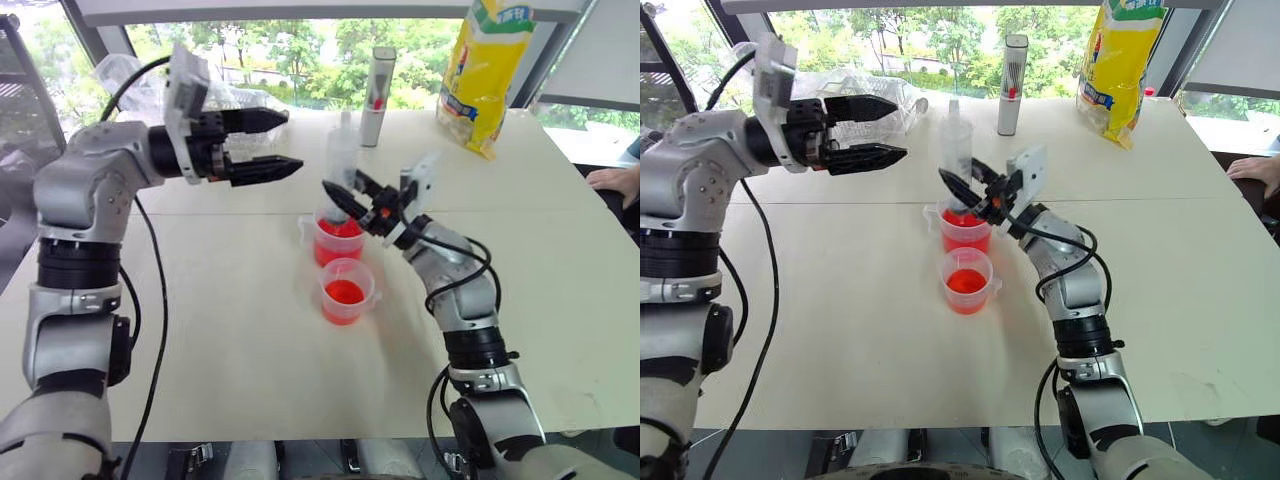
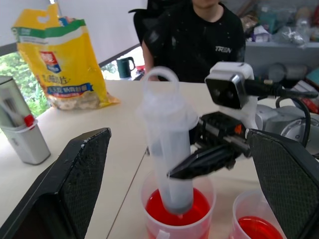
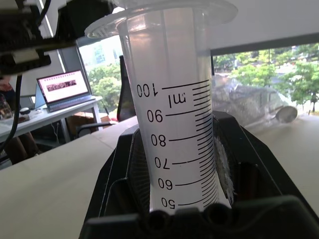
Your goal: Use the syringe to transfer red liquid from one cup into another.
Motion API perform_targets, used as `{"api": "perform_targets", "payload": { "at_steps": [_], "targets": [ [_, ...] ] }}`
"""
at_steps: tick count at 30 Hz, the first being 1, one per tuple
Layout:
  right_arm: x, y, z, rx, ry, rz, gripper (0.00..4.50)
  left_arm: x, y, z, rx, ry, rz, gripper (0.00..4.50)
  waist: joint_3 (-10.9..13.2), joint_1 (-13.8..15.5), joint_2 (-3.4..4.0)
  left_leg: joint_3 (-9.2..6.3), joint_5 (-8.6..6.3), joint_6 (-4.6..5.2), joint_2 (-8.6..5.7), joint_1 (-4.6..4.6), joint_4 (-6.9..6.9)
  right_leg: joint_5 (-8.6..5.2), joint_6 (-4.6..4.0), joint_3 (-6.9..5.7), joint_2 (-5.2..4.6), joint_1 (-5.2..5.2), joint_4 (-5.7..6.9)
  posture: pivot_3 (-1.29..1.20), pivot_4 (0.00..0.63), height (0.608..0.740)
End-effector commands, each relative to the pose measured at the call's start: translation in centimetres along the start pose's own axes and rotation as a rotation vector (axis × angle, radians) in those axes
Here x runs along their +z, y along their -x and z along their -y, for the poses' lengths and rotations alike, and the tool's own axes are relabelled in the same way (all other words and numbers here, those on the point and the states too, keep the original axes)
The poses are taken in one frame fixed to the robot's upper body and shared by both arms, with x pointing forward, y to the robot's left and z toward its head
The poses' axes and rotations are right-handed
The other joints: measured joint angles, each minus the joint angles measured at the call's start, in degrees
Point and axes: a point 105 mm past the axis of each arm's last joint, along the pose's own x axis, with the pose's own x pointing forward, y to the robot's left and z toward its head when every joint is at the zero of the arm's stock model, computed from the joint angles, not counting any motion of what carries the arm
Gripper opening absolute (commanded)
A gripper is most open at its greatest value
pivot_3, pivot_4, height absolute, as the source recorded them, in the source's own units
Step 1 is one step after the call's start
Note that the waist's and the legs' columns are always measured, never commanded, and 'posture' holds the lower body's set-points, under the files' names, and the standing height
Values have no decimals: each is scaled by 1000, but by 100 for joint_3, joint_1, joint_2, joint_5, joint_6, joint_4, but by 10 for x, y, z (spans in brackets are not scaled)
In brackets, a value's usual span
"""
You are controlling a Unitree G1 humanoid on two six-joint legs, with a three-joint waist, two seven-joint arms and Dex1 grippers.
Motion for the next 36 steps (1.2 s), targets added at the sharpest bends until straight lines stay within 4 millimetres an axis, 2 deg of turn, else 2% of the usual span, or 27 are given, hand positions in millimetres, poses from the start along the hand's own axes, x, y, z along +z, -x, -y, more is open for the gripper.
{"api": "perform_targets", "payload": {
  "at_steps": [1,17,32,36],
  "targets": [
    [4,1,-1,2,42,27,1394,11,-9,-2,-14,-58,16,4500,0,-5,0,0,0,0,0,1,0,0,0,0,0,0,0,0,150,740],
    [2,0,0,-5,65,21,1394,0,-28,13,-139,-33,4,4500,0,-9,0,-2,1,-2,1,3,-1,0,0,2,3,0,2,0,150,740],
    [3,1,-3,12,83,8,1394,-9,-50,8,-144,5,23,4500,0,-10,0,-1,1,-2,1,4,-1,0,0,2,4,1,1,0,150,740],
    [3,2,-3,13,85,4,1394,-9,-57,9,-152,27,47,3228,0,-9,0,-1,1,-2,1,3,0,0,0,2,4,1,1,0,150,740]
  ]
}}
